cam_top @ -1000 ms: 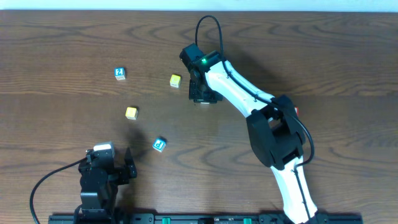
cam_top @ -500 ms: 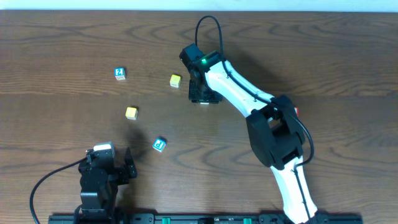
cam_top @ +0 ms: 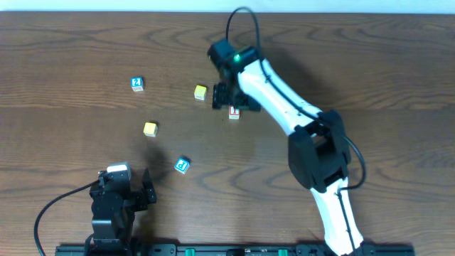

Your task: Spell out Ai2

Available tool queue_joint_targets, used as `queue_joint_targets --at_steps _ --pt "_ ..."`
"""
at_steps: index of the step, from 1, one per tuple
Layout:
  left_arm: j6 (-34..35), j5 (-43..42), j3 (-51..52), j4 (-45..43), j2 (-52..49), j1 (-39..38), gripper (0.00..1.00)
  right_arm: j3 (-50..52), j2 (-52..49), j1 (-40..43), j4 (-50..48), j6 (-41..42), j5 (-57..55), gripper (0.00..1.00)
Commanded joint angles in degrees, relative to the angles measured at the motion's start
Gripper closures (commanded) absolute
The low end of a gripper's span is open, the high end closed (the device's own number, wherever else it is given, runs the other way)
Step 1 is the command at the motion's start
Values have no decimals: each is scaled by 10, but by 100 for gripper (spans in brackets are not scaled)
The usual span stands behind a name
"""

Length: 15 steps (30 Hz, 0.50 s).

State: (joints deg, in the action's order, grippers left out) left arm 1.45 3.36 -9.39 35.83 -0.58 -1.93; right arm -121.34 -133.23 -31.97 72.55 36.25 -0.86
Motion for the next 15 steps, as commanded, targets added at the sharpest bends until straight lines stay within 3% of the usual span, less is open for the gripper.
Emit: queue_joint_targets --at_steps 1,3,5,12,15 --pt "-2 0 5 0 3 1 5 -89 23 18 50 -66 -3 15" --pt "-2 0 5 0 3 1 5 -134 25 24 98 -108 -20 14" --pt "-2 0 5 0 3 1 5 -169 28 34 149 -122 -54 1" --pt "-2 0 5 0 3 1 5 -201 43 92 247 -194 -69 1" --pt "-2 0 5 0 3 1 5 -196 53 115 248 -282 -49 1"
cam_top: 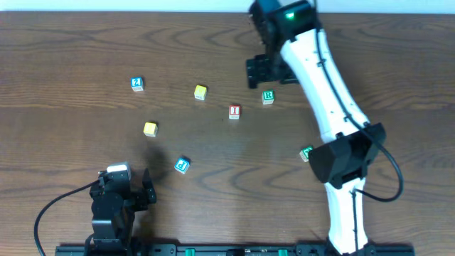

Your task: Spell out Ai2

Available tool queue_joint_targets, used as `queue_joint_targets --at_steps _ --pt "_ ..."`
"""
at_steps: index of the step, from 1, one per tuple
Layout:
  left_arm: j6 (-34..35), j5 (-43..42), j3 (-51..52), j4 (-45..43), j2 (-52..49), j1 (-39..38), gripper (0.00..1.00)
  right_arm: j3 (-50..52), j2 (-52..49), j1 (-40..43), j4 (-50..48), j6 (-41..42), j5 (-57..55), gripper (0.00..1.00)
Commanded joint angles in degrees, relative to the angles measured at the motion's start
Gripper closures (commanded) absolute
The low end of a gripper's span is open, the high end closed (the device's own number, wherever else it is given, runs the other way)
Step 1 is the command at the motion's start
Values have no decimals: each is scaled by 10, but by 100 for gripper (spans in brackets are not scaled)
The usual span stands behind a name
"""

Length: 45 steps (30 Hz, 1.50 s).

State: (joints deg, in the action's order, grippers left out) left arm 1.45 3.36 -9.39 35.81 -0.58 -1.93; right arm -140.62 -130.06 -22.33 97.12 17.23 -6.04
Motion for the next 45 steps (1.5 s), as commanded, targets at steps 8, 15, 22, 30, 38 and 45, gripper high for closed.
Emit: queue_joint_targets --at_steps 8,15,22,30,38,45 --pt "-2 0 5 0 3 1 5 42 111 132 2 -100 68 1" --pt "-2 0 5 0 3 1 5 265 225 262 -83 -100 151 1" --pt "-2 0 5 0 3 1 5 455 304 268 -190 -78 72 1" --pt "-2 0 5 0 3 1 4 598 302 267 -296 -79 32 8" --pt "-2 0 5 0 3 1 5 654 260 252 -382 -74 -17 14" --pt "-2 0 5 0 3 1 5 654 206 244 -420 -63 -4 18"
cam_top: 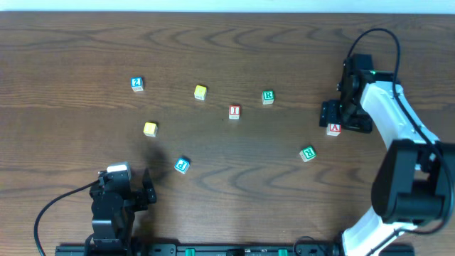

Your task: Spell out Ai2

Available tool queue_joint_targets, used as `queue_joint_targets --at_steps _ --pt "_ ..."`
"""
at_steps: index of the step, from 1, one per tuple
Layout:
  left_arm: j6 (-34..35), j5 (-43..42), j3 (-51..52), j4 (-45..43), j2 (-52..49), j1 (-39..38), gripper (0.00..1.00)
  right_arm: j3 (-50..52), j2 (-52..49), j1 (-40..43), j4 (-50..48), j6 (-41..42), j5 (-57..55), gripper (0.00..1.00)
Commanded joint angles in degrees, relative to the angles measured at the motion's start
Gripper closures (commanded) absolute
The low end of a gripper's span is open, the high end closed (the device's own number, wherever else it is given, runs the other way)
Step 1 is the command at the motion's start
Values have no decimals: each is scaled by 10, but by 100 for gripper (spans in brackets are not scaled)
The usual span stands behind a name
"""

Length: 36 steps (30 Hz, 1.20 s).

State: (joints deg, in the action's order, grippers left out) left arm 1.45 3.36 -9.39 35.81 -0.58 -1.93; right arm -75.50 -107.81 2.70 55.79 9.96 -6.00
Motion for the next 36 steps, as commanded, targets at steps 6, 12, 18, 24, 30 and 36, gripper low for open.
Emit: queue_joint_targets --at_steps 6,12,18,24,30,36 --pt "-2 0 5 0 3 1 5 3 -40 -7 -36 12 5 23" --pt "-2 0 5 0 3 1 5 3 -70 -8 -45 12 28 31" --pt "-2 0 5 0 3 1 5 3 -77 -9 -54 12 28 33" --pt "-2 0 5 0 3 1 4 3 -77 -9 -57 12 28 55" --pt "-2 0 5 0 3 1 5 3 -77 -9 -56 12 28 69" --pt "-2 0 5 0 3 1 5 1 -77 -9 -56 23 28 75"
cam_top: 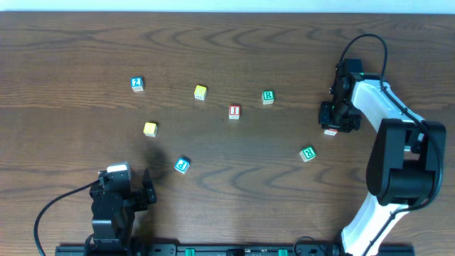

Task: Spell out Ai2
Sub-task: 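Grasp the red A block with the right gripper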

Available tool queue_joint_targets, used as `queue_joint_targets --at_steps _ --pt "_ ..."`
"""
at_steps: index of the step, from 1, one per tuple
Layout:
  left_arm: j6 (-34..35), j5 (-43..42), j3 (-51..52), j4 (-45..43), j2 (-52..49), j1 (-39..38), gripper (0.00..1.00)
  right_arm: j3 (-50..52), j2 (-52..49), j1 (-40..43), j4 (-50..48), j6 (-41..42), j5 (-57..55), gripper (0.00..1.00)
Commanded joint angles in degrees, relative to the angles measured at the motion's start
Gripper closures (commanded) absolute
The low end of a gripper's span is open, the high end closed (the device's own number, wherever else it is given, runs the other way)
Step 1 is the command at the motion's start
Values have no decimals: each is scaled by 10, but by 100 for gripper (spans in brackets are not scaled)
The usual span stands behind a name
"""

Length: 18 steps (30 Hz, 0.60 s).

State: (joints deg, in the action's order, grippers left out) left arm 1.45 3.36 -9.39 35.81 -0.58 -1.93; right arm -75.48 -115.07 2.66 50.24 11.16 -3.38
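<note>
The red A block (330,131) lies at the right of the table, only its lower edge showing under my right gripper (335,121). The gripper stands directly over it, and its jaws are hidden from above. The red I block (234,112) sits near the table's middle. The blue 2 block (137,84) is far off at the upper left. My left gripper (147,190) rests at the bottom left, away from every block, and its jaw state is unclear.
Other letter blocks are scattered about: a green R (268,97), another green block (308,153), two yellow blocks (200,92) (150,129) and a blue P (183,166). The right arm's white links (384,107) arc over the table's right edge.
My right gripper has shifted slightly left onto the red A block, which showed whole just below it before and is now mostly covered. No block has changed place, and the left arm is still.
My right gripper was first at the red I block near the middle. It then stood clear of it at the far edge, the I block left in place. Later it was beside the red A block at the right, and now it covers that block.
</note>
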Motion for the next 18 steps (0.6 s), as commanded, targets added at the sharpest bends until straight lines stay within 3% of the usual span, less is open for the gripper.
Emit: queue_joint_targets --at_steps 1,7,13,18 --pt "-2 0 5 0 3 1 5 -2 -4 -9 2 15 3 75" --pt "-2 0 5 0 3 1 5 -109 -4 -52 84 56 2 99" --pt "-2 0 5 0 3 1 5 -272 -4 -205 136 143 2 98" --pt "-2 0 5 0 3 1 4 -296 -20 -337 76 240 7 98"
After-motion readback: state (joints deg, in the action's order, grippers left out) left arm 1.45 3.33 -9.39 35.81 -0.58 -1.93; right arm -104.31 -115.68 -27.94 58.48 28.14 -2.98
